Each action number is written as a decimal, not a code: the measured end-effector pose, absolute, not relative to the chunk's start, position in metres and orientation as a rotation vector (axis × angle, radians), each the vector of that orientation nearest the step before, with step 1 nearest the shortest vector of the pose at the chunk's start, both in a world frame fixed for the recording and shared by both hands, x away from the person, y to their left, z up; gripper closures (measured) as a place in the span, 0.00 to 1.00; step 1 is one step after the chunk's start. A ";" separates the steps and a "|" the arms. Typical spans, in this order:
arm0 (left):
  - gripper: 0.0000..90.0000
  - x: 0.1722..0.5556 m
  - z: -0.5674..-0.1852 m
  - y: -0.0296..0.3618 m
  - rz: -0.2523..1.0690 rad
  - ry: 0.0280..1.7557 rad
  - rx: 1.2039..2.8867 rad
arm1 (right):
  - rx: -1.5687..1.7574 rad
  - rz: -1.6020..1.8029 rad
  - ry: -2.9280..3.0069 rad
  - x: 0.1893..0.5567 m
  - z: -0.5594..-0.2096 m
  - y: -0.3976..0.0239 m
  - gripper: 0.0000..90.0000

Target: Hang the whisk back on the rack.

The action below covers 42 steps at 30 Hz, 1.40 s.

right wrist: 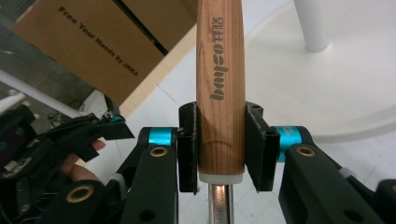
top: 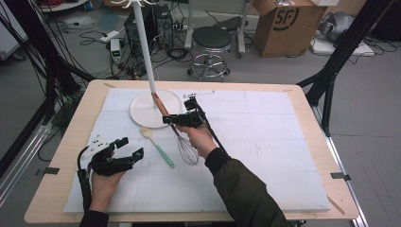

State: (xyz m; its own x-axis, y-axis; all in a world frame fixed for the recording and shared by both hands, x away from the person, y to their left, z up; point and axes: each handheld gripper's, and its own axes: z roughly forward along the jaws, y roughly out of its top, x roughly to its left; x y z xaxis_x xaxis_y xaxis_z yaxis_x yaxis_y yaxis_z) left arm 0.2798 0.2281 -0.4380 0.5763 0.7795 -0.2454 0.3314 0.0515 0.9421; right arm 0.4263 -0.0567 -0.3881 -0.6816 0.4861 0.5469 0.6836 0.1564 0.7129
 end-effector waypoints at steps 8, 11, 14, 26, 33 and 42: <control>0.18 0.280 -0.438 0.228 0.436 0.979 1.541 | -1.103 -1.681 -2.190 0.423 -0.377 -0.061 0.77; 0.18 0.280 -0.438 0.228 0.437 0.977 1.542 | -1.113 -1.748 -2.141 0.425 -0.371 -0.068 0.77; 0.18 0.280 -0.438 0.228 0.437 0.977 1.542 | -1.121 -1.782 -2.121 0.426 -0.368 -0.073 0.77; 0.18 0.280 -0.438 0.228 0.435 0.978 1.533 | -1.086 -1.963 -2.055 0.431 -0.335 -0.078 0.77; 0.18 0.281 -0.439 0.229 0.434 0.980 1.534 | -1.092 -1.963 -2.059 0.433 -0.336 -0.074 0.77; 0.18 0.281 -0.440 0.229 0.433 0.981 1.533 | -1.005 -2.052 -2.013 0.432 -0.310 -0.061 0.77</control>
State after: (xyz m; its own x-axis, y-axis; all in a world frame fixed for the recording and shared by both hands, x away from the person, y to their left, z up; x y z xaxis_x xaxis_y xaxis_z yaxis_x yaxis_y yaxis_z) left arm 0.2809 0.2291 -0.4397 0.5743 0.7779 -0.2550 0.3352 0.0607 0.9402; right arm 0.4320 -0.0614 -0.3102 -0.7779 0.3702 0.5077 0.5006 -0.1233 0.8569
